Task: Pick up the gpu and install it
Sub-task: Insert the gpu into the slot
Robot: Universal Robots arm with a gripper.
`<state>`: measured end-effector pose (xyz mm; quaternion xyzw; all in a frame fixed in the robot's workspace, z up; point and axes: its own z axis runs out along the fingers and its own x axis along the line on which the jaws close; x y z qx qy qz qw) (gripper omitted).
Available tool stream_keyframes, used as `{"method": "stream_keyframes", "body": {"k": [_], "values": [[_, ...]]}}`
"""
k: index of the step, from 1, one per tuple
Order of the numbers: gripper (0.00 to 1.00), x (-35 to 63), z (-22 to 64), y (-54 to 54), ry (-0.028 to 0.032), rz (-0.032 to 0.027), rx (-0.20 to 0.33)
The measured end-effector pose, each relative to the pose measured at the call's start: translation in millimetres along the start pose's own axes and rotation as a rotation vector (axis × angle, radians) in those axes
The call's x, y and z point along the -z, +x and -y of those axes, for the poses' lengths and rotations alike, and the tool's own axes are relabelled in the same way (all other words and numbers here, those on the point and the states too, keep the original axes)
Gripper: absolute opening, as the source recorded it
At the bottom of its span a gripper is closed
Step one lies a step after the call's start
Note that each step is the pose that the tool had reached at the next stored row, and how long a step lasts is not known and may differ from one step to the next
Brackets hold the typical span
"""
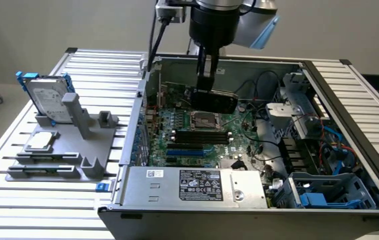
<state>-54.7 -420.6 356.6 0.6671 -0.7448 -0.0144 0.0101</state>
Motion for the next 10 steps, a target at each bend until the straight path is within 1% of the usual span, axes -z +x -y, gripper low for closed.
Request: {"method": "stream_keyframes", "body": {"k": [4,6,10], "values": [[0.27,-5.3,1.9,16.1,-0.0097,-0.0012,0.002],[0.27,-9.0,2.4,18.3,-0.0128,-0.0018,0.011],[0.27,-16.3,2.7,19.3,-0.0158,-0.004,0.055]]}}
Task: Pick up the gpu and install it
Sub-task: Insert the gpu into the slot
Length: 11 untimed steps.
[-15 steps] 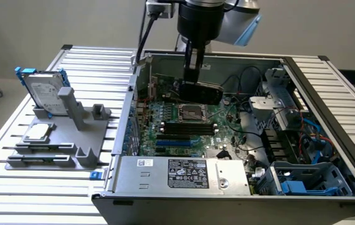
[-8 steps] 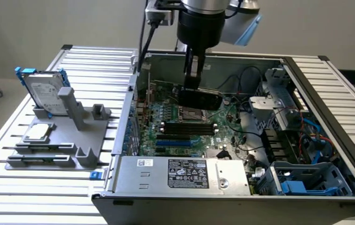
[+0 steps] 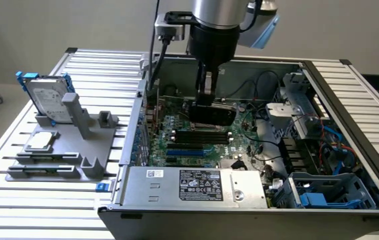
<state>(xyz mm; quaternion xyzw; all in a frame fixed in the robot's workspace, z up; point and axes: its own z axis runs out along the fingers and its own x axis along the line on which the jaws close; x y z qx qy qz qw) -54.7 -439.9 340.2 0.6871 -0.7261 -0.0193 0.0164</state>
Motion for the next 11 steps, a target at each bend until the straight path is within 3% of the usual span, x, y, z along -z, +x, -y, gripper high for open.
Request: {"method": "stream_keyframes", "body": {"k": [4,11], "values": [[0.27,-7.1,0.6,5.2,-0.0008,-0.0004,0.023],[0.27,-16.3,1.0,19.9,0.0001,0.0095,0.045]]}}
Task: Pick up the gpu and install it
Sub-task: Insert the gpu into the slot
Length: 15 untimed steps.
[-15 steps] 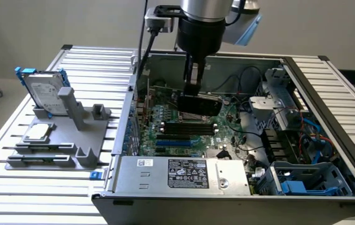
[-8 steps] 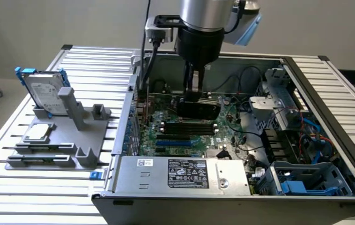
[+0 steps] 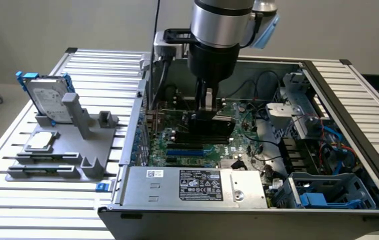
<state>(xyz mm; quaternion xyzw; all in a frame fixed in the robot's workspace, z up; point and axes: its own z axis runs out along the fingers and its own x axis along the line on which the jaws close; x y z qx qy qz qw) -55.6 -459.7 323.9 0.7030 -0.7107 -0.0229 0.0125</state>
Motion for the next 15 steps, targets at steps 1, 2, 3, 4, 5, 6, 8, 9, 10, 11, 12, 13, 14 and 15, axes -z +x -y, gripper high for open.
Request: {"method": "stream_keyframes", "body": {"k": [1,2,3,4,5,6,8,9,10,11,12,13,14,15], "values": [[0.27,-1.3,-0.5,1.1,0.0015,0.0022,0.005],[0.27,-2.4,-1.0,1.9,0.0033,0.006,0.009],[0.27,-3.2,-1.4,2.8,0.0058,0.01,0.012],[0.27,-4.1,-1.8,3.7,0.0085,0.014,0.015],[0.27,-5.1,-2.5,4.7,0.0111,0.0182,0.018],[0.27,-6.2,-3.4,5.8,0.0134,0.0204,0.02],[0.27,-9.6,-6.7,7.0,0.0161,0.0214,0.024],[0.27,-11.2,-7.4,7.1,0.016,0.0209,0.028],[0.27,-11.7,-7.5,7.1,0.0158,0.0202,0.034],[0.27,-11.6,-7.5,7.2,0.0156,0.0197,0.036],[0.27,-11.7,-7.5,7.3,0.0157,0.0198,0.037],[0.27,-11.7,-7.5,7.3,0.0156,0.0196,0.038],[0.27,-12.0,-7.7,7.3,0.0158,0.0197,0.04],[0.27,-12.6,-8.2,7.3,0.016,0.02,0.04]]}}
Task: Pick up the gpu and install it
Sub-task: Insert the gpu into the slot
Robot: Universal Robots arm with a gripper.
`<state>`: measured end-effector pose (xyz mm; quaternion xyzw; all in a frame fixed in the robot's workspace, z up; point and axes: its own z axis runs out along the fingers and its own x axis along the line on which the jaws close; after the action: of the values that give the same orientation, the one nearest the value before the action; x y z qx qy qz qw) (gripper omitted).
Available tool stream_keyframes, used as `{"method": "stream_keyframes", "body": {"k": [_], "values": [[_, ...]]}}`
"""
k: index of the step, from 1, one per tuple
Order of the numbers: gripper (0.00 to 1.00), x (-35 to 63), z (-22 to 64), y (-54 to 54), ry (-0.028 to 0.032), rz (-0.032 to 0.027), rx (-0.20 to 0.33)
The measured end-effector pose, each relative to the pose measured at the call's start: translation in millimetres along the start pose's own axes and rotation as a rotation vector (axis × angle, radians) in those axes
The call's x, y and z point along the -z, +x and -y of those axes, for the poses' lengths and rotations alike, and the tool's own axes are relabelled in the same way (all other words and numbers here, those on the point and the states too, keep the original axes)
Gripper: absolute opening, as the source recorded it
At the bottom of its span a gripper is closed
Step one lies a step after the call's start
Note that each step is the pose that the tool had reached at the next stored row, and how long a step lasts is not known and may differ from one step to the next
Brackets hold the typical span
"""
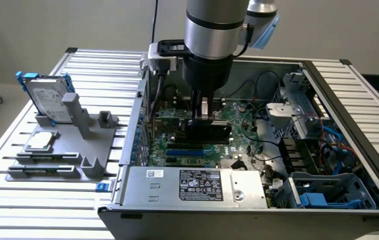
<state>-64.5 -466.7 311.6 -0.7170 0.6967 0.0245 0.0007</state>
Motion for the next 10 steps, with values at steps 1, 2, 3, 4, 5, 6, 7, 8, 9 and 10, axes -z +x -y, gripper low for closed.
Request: {"method": "stream_keyframes", "body": {"k": [1,2,3,4,5,6,7,8,9,10], "values": [[0.27,-1.0,-1.5,0.0,0.0008,0.0,0.0],[0.27,-2.5,-3.6,0.0,0.0026,-0.0002,0.0],[0.27,-4.0,-5.2,0.0,0.0047,-0.0003,0.0],[0.27,-5.4,-6.2,0.0,0.0073,-0.0002,0.0],[0.27,-6.8,-6.5,0.1,0.0103,-0.0001,0.001],[0.27,-8.1,-6.7,0.1,0.0128,0.0,0.001],[0.27,-9.7,-7.4,0.1,0.016,0.0,0.001],[0.27,-11.2,-8.5,0.1,0.0189,-0.0001,0.001],[0.27,-12.8,-10.1,0.2,0.0212,-0.0003,0.001],[0.27,-14.3,-11.9,0.2,0.0232,-0.0004,0.001]]}}
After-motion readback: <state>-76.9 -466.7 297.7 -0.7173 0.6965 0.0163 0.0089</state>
